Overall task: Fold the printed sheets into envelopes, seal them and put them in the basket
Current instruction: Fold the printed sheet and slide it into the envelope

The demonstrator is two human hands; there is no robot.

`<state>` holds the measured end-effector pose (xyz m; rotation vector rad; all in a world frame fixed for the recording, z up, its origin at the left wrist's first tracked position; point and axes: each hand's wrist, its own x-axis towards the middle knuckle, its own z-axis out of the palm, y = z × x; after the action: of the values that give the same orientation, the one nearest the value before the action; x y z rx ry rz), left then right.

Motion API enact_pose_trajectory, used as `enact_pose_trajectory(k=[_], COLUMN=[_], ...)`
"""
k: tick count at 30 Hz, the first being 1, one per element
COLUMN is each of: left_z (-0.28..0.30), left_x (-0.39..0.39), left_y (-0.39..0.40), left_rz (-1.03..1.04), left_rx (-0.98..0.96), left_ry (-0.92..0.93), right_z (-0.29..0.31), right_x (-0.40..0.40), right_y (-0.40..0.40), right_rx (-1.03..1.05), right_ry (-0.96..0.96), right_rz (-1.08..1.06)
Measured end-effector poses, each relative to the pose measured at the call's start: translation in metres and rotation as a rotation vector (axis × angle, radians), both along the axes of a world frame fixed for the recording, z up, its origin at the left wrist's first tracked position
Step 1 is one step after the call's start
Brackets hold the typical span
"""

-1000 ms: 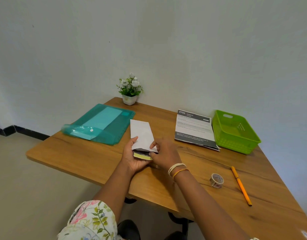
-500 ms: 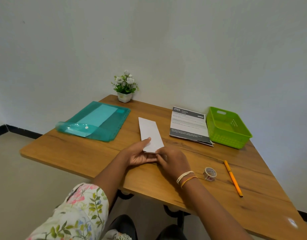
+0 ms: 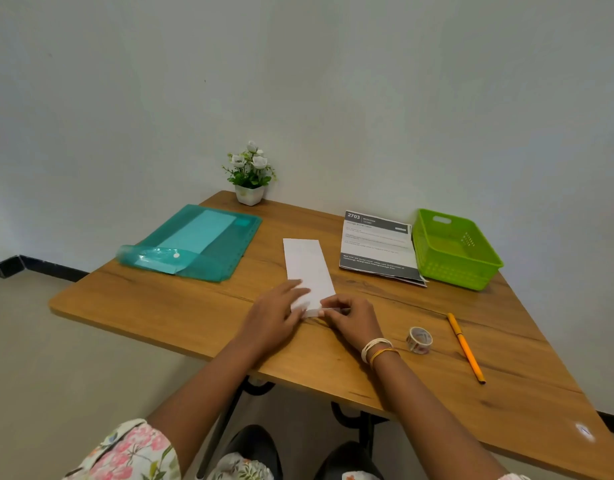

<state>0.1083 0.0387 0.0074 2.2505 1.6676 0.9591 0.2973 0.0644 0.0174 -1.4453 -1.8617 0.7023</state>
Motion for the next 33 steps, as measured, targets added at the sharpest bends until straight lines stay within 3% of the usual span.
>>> enact_pose_trajectory(k=[3,8,12,15,25,30,33], left_z=[0.003,0.001,0.002,0.004,0.005,0.005,0.005], left_x=[0.006,0.007,0.010,0.009,0.010,0.010,0.011], left_y=[-0.004,0.000,-0.002,-0.007,-0.017,-0.017,-0.017], left_rz=[-0.151,-0.124,-0.086,-0.082,0.030,0.050,0.040], left_rx=[0.063,0.028,-0.035,-0.075,-0.065,-0.068,-0.067], left_ry=[0.100,0.215,0.277,0.270,0.285,0.284,0.279], right_z=[0.000,-0.003,-0.007,-0.008,-0.003,0.019,0.032], right_x=[0.000,-0.002,-0.006,-0.007,-0.001,-0.016,-0.023], right_y=[0.000,0.000,-0.010,-0.021,-0.035,-0.018,-0.004], right_rx=[0.018,0.064,0.274,0.362,0.245,-0.013,-0.233], right_ry=[0.028,-0.009,-0.267,-0.402,-0.456,-0.401,-0.232], right_rz=[-0.001,-0.064,-0.127,-0.005,-0.118,-0.250,-0.345])
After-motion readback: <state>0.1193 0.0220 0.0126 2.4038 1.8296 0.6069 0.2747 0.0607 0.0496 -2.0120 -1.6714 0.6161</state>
